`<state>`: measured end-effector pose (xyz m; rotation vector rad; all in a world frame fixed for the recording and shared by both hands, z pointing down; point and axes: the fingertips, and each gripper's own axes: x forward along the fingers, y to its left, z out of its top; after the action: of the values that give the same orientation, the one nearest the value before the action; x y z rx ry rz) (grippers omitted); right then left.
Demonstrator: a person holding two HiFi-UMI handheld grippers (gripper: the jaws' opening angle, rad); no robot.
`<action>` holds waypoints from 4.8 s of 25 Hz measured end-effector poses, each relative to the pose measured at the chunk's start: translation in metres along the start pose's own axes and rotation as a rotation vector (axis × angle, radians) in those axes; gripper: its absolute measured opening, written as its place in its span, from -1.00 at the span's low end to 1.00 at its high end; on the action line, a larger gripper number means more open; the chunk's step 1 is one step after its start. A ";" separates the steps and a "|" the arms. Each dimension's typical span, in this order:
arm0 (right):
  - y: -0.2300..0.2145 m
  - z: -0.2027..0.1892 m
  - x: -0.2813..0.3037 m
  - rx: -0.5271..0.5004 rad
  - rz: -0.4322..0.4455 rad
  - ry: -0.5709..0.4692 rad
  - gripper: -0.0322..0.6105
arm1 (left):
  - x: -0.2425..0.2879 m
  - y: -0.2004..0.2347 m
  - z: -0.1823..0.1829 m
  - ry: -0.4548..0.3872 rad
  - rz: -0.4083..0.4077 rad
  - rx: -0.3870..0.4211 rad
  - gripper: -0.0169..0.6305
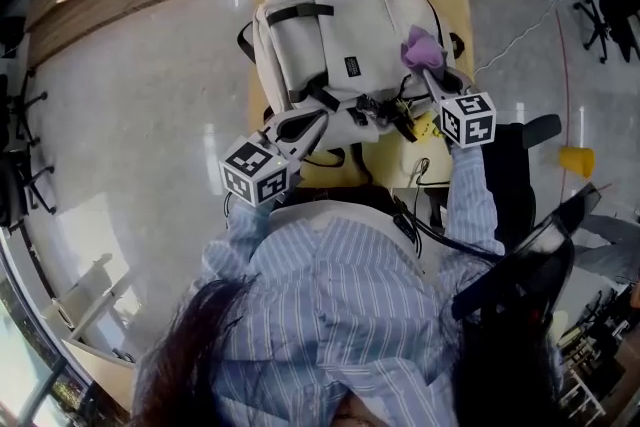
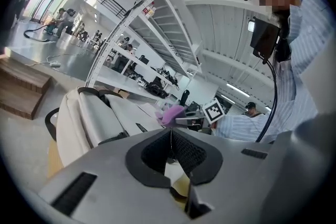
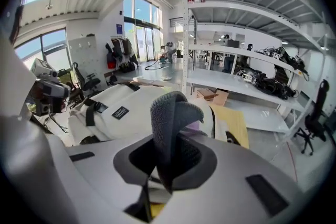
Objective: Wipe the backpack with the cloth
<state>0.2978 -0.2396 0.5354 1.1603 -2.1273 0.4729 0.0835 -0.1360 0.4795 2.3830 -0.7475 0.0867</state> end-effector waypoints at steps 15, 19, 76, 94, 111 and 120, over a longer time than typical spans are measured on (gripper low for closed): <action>0.052 -0.089 -0.075 0.159 -0.009 0.082 -0.77 | 0.032 -0.021 -0.008 0.037 -0.065 0.014 -0.93; 0.019 -0.050 -0.094 0.141 -0.049 -0.021 -0.77 | 0.037 -0.019 -0.009 0.032 -0.051 0.011 -0.93; 0.044 -0.099 -0.091 0.480 -0.323 -0.197 -0.77 | -0.039 -0.008 -0.027 0.105 -0.078 0.078 -0.93; 0.302 -0.072 -0.109 0.556 -0.348 -0.244 -0.77 | -0.164 0.052 -0.080 0.248 -0.293 0.045 -0.93; 0.372 -0.150 -0.183 0.645 -0.419 -0.275 -0.77 | -0.156 -0.044 -0.111 0.300 -0.448 0.162 -0.93; 0.423 -0.212 -0.246 0.597 -0.361 -0.303 -0.77 | -0.209 -0.126 -0.191 0.284 -0.419 0.137 -0.93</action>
<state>0.1180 0.2619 0.5153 2.0183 -2.0028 0.8360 -0.0012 0.1609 0.5124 2.5322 -0.1073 0.3006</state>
